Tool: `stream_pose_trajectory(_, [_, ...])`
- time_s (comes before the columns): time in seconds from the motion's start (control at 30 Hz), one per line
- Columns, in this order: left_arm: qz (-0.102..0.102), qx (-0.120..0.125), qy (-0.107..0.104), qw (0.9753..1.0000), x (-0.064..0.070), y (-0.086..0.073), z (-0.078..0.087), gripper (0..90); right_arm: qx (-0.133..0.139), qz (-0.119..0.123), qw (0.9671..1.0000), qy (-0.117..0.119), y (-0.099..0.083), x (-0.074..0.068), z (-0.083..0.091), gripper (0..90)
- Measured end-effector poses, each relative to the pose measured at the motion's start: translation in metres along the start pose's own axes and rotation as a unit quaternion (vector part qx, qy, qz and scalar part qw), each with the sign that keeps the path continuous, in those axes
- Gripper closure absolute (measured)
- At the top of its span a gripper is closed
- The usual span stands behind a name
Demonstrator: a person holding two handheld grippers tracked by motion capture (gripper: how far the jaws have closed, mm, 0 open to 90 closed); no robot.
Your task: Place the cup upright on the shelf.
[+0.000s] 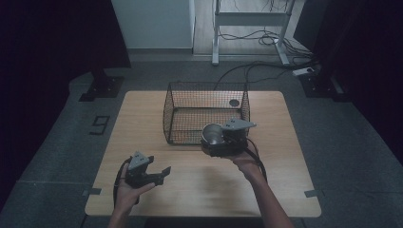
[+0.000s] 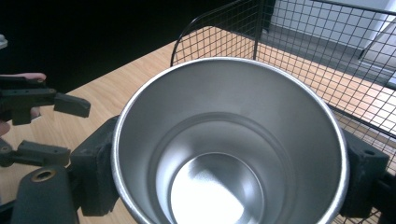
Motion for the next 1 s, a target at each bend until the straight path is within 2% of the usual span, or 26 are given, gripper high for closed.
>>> stream_pose_trajectory(0.33, [-0.003, -0.003, -0.002, 1.0, 0.002, 0.0, 0.001, 17.4, 0.0, -0.004, 1.0, -0.006, 0.012, 0.009, -0.002, 14.8])
stream_pose_trajectory(0.57, [-0.002, -0.004, -0.002, 1.0, 0.002, 0.0, 0.0, 17.4, -0.005, -0.014, 0.9998, -0.013, 0.016, 0.022, -0.007, 14.8])
stream_pose_trajectory(1.0, [-0.001, -0.003, -0.002, 1.0, 0.0, 0.0, 0.002, 17.3, -0.014, -0.015, 0.9997, -0.015, 0.023, 0.03, -0.015, 14.8])
Point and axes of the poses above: each handheld gripper's, and its own axes: z roughly backward along the jaws, y roughly out of its top, x roughly to its right, the point moved 10 cm from there along -z, roughly forward along the jaws, and after that the axes turned 1 degree about -y, right-handed, at the moved point
